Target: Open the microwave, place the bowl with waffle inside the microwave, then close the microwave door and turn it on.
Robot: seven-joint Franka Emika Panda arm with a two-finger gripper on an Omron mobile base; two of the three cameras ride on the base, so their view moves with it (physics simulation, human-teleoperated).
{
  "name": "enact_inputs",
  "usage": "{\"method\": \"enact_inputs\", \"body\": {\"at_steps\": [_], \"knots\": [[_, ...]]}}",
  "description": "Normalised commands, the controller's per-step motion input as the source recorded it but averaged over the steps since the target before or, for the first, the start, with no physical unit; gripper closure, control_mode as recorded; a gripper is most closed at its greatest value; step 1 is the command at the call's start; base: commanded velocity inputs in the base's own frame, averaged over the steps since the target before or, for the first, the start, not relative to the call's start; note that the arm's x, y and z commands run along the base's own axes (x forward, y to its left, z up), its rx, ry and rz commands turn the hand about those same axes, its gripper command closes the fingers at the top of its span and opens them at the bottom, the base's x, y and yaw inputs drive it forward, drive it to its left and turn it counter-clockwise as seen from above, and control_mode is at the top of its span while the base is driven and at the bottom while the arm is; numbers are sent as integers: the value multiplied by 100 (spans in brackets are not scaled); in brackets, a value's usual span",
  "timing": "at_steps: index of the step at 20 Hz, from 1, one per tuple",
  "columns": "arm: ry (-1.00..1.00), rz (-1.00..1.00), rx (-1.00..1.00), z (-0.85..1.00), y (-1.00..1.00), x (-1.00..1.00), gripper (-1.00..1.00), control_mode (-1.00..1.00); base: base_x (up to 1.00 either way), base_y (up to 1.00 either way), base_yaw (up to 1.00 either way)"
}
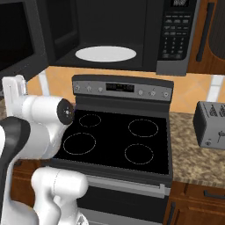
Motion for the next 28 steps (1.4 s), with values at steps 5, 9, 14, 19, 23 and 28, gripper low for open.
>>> {"method": "enact_inputs", "body": {"at_steps": [5, 9, 14, 19, 23, 28], "knots": [[0, -1, -16, -92, -43, 96, -100, -100, 0, 0, 0], [5, 1, -17, -100, -14, 100, -100, -100, 0, 0, 0], [1, 10, -22, -100, 14, 100, -100, -100, 0, 0, 0], [0, 30, -17, -59, 38, 90, -100, -100, 0, 0, 0], [-6, 44, -15, -27, 62, 54, -100, -100, 0, 0, 0], [-5, 30, -22, -21, 23, 31, -100, -100, 0, 0, 0]]}}
